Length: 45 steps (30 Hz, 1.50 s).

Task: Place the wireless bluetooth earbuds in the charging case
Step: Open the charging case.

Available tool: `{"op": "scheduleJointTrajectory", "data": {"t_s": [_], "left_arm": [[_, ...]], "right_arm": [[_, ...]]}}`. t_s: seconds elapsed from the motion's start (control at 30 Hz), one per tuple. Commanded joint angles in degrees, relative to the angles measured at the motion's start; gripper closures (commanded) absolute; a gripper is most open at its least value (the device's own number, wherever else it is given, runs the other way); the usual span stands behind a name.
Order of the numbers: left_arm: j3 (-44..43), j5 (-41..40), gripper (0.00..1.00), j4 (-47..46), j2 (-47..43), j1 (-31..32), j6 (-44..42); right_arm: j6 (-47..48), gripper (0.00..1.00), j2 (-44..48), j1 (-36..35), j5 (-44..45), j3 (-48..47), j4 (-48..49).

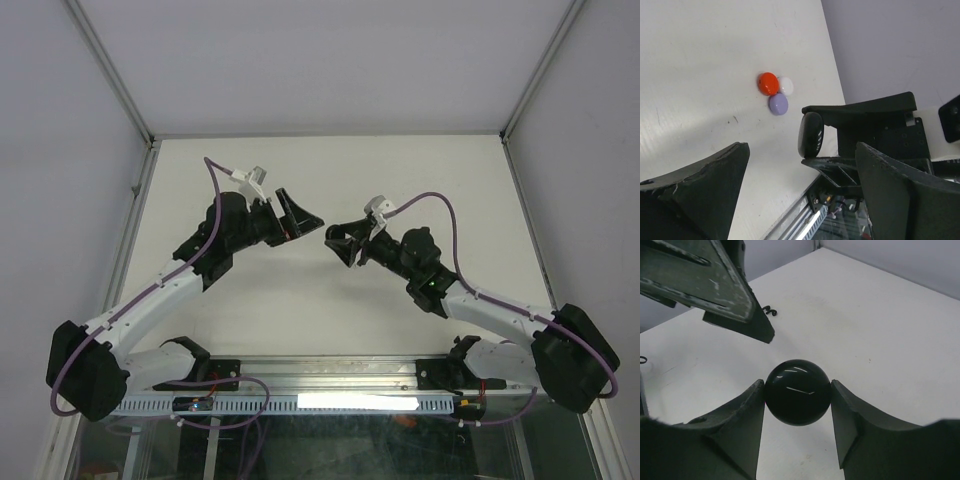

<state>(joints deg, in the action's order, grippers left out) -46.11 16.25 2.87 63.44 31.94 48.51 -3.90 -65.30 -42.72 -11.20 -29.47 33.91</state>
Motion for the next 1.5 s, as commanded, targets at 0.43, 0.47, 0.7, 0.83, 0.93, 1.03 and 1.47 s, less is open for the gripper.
{"op": "scheduleJointTrajectory", "data": {"t_s": [0.43,0.47,0.7,0.83,0.93,1.03,1.47], "left_arm": [[-2.1,-1.0,0.35,-5.5,3.3,5.6,-0.7],[-2.1,-0.8,0.36,-5.6,3.3,5.7,-0.7],[-1.9,0.0,0.48,-5.9,3.4,6.7,-1.4],[-1.9,0.3,0.57,-5.9,3.1,6.9,-2.2],[-2.1,0.4,0.70,-5.8,2.9,6.9,-3.6],[-2.5,0.3,0.81,-5.8,2.1,6.9,-5.9],[-6.0,-0.2,0.87,1.2,-2.5,6.9,-23.3]], "right_arm": [[6.0,0.51,-0.7,-5.0,0.7,1.3,13.9],[6.1,0.51,-0.9,-5.1,1.1,1.3,13.9],[6.8,0.51,-1.5,-5.5,2.7,1.3,14.0],[7.0,0.51,-1.8,-5.6,2.9,1.3,14.1],[6.8,0.49,-1.9,-5.6,2.6,1.3,14.2],[6.5,0.43,-1.4,-5.6,2.3,1.3,13.2],[5.0,0.23,6.0,-2.5,3.0,-2.5,-5.0]]}}
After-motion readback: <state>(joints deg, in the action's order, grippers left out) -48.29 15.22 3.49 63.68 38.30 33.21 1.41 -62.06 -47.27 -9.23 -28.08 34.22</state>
